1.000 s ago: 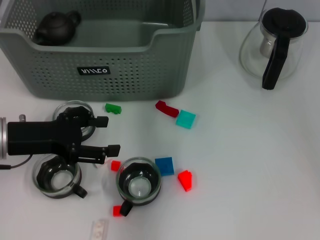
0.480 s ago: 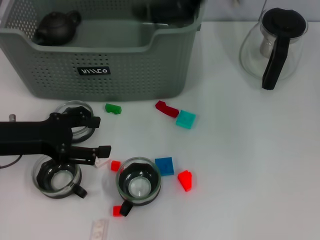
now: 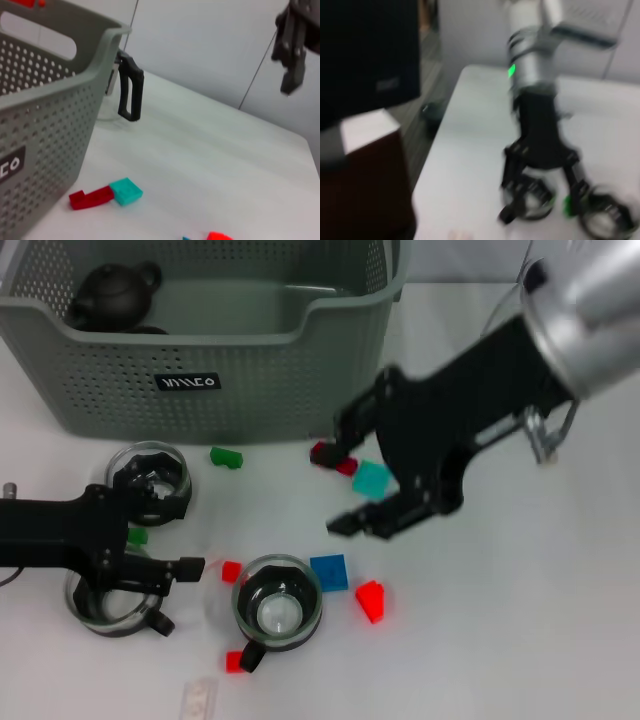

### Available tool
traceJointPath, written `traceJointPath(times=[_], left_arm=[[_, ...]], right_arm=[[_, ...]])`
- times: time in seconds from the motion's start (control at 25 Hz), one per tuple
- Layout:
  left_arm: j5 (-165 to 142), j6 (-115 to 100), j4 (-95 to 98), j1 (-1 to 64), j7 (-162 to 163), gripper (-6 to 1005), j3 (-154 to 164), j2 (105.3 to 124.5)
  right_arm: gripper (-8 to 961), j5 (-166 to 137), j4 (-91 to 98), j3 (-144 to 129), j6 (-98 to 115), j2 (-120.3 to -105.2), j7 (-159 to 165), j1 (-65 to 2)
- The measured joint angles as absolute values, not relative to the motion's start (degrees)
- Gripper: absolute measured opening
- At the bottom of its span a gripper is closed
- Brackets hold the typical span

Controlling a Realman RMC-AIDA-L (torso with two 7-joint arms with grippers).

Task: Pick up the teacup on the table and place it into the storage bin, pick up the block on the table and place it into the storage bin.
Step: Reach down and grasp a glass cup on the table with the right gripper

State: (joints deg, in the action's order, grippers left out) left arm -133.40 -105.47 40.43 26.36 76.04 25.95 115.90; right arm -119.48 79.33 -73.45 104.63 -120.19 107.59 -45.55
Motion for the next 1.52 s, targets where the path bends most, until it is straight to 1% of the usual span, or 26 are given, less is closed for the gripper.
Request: traceJointPath(times=[0.36, 0.88, 1.08, 1.32, 1.52], left_arm=[[-134.9, -105.5, 40.4, 26.3, 75.8, 903, 26.2, 115.90], [-135.1, -105.3, 40.4, 26.3, 75.3, 902, 26.4, 115.93], [-135.1, -104.9, 40.4, 26.3, 74.8, 902, 26.4, 115.93], [-135.1, -104.9, 40.4, 26.5, 74.8, 902, 26.4, 115.93], [-135.1, -105.0, 40.4, 26.6, 74.6, 902, 26.4, 115.93]], right_arm=[[604, -121.1, 75.5, -82.7, 103.3, -120.30, 107.8, -46.5], [604, -122.8, 73.0, -87.2, 101.5, -120.32, 107.5, -47.6], [600, -122.9, 69.6, -91.7, 96.9, -120.31, 106.5, -48.9], [598, -122.9, 66.2, -101.9, 86.9, -120.74, 104.6, -50.3], [597, -122.9, 65.1, -106.6, 82.8, -120.82, 104.5, -51.0]])
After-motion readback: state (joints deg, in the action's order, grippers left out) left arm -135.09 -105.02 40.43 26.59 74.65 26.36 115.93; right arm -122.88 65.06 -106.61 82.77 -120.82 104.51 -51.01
